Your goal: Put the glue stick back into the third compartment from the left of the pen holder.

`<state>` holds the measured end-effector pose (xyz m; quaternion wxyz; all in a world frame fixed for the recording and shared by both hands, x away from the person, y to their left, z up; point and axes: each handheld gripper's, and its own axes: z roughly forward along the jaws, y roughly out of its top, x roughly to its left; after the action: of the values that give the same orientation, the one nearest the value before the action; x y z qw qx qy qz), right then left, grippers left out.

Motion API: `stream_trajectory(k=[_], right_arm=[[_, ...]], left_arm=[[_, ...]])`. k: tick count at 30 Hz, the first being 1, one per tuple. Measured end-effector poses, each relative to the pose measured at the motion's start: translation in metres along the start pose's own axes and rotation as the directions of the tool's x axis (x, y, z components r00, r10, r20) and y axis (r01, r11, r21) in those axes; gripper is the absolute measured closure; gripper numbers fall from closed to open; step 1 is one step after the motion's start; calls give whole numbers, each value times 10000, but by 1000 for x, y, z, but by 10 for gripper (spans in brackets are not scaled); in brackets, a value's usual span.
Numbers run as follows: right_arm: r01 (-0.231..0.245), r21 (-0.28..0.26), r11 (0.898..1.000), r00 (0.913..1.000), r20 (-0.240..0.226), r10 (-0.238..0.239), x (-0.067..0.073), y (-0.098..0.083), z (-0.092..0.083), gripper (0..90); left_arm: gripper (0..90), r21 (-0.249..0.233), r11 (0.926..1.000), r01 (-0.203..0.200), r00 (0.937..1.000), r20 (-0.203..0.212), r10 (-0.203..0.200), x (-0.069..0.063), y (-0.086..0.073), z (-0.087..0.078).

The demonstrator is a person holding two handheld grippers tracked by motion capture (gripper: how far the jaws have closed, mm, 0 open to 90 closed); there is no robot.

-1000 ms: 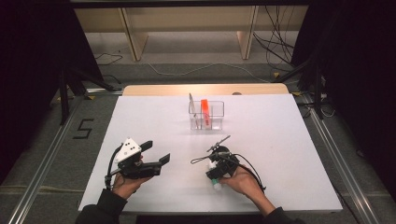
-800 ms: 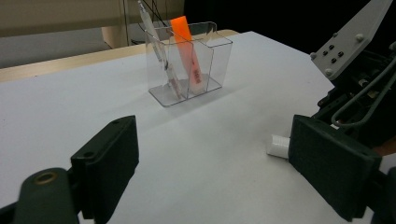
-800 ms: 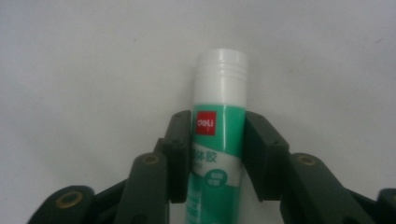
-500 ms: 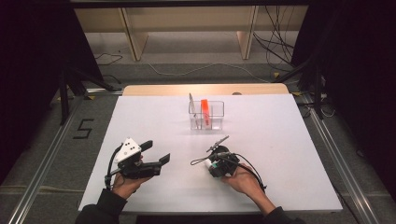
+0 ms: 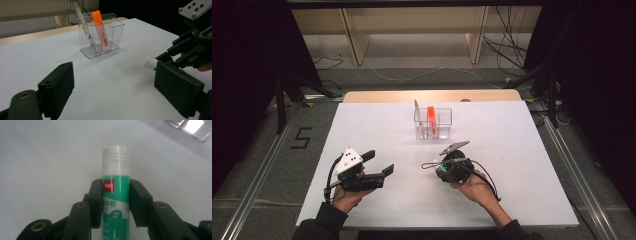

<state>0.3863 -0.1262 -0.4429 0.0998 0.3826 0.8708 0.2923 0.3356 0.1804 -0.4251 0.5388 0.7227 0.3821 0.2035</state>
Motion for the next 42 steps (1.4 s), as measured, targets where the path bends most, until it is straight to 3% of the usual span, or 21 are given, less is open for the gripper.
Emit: stream_trajectory(k=[8, 21, 29, 34, 42], right_arm=[[81, -750, 9972, 10000, 11, -80, -6, 1, -4, 662], [16, -1786, 9839, 10000, 44, -9, -14, 2, -13, 662], [-42, -2536, 9673, 9998, 152, 83, -23, 5, -21, 661], [-123, -3085, 9512, 9996, 191, 191, -30, 10, -26, 661], [-591, -3656, 9289, 9973, 183, 707, -48, 16, -30, 661]], left_arm=[[159, -25, 10000, -2, 10000, -10, 2, 0, 0, -1], [159, -88, 10000, -14, 10000, -19, 14, 0, 0, -1], [159, -130, 9999, 28, 10000, -32, -29, 0, 0, -1], [159, -125, 9999, 39, 10000, -39, -40, 1, 0, -1], [159, -223, 9996, 147, 9999, -75, -148, 1, 0, -1]])
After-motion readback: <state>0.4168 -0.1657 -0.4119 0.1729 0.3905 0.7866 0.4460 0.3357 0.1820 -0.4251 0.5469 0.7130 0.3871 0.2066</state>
